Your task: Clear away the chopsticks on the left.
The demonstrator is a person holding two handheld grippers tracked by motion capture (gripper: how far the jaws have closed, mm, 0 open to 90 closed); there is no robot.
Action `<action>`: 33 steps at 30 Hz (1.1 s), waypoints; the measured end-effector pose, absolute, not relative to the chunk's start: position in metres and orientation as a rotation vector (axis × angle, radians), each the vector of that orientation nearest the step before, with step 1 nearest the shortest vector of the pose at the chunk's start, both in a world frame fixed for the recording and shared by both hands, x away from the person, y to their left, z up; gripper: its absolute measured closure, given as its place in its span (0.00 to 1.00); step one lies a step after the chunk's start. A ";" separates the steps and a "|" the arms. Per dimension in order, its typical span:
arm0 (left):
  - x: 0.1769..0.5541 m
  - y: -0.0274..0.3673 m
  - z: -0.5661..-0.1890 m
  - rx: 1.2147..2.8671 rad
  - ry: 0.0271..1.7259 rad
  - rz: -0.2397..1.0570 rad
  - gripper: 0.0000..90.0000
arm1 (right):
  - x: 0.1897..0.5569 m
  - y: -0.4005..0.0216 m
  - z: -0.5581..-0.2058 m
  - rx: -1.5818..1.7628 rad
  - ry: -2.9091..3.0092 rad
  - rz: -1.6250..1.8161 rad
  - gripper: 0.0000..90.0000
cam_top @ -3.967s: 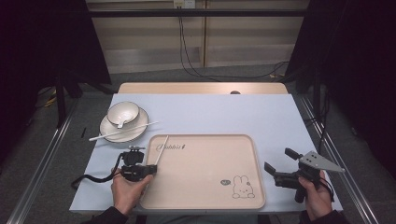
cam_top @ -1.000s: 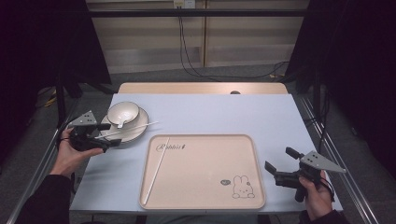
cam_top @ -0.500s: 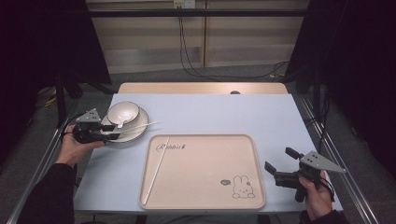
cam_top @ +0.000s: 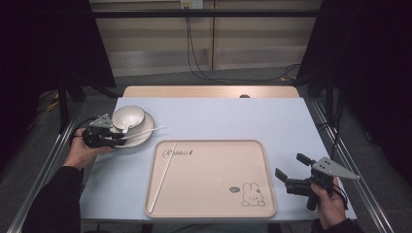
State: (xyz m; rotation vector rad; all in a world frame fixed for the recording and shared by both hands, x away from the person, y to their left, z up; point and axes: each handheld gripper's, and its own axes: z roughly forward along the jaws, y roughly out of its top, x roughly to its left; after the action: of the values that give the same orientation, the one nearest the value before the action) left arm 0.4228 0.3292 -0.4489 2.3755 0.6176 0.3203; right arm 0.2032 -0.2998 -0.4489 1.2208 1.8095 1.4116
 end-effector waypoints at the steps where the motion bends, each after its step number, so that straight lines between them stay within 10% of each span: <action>1: 0.423 0.328 -0.450 2.368 0.621 0.322 0.80 | 0.203 -0.300 -0.449 1.216 1.811 1.406 0.01; 33: 0.402 0.315 -0.432 2.281 0.657 0.186 0.94 | 0.204 -0.299 -0.449 1.208 1.819 1.398 0.01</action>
State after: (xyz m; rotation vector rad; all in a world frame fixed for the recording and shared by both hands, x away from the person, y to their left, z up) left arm 0.4025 0.3150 -0.4321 2.2810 0.6566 0.1864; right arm 0.2035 -0.2991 -0.4491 1.2077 1.8192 1.3983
